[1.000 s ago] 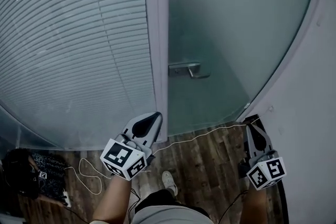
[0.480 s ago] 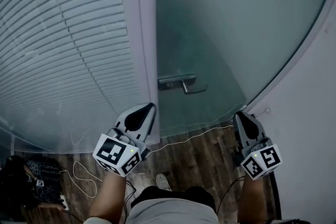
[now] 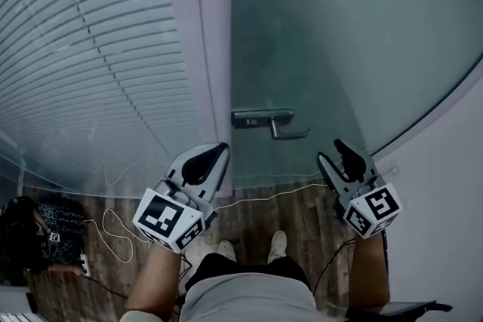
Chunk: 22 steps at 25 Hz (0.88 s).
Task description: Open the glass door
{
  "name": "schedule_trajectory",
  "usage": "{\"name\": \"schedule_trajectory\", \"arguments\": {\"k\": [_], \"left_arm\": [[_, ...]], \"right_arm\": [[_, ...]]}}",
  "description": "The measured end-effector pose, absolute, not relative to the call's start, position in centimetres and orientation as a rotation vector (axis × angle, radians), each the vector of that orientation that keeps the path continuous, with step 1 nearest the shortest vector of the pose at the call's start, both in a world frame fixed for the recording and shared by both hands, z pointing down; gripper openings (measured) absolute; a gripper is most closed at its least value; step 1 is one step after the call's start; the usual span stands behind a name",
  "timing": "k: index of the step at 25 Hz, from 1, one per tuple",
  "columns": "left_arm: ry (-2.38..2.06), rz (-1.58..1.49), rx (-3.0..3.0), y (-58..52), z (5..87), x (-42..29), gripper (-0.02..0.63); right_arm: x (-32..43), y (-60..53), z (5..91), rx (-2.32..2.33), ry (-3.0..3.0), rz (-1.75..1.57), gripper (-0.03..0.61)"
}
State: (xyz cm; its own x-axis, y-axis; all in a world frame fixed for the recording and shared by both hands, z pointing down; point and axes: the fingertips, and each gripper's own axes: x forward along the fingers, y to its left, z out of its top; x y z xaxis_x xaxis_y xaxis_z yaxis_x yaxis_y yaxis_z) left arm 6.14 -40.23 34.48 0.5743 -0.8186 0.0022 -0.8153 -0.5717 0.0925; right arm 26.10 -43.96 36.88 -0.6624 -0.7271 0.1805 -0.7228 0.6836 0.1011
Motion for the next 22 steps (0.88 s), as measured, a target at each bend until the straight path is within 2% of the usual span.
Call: {"name": "schedule_trajectory", "arguments": {"k": [5, 15, 18, 22], "left_arm": [[-1.520, -0.066, 2.635, -40.6, 35.0, 6.7, -0.003], [-1.628, -0.089, 2.537, -40.6, 36.3, 8.0, -0.003], [-1.621, -0.069, 2.536, -40.6, 36.8, 8.1, -0.003], [-1.608, -0.063, 2.521, -40.6, 37.8, 8.1, -0.003]], "right_arm": [[26.3, -47.6, 41.4, 0.910, -2.547, -0.100, 0.222], [25.4, -51.6, 47.5, 0.631, -2.378, -0.097, 0.219], [25.2, -51.7, 48.2, 0.626, -2.361, -0.123, 0.131], [25.1, -51.8, 48.7, 0.610, -2.363, -0.092, 0.129]]}}
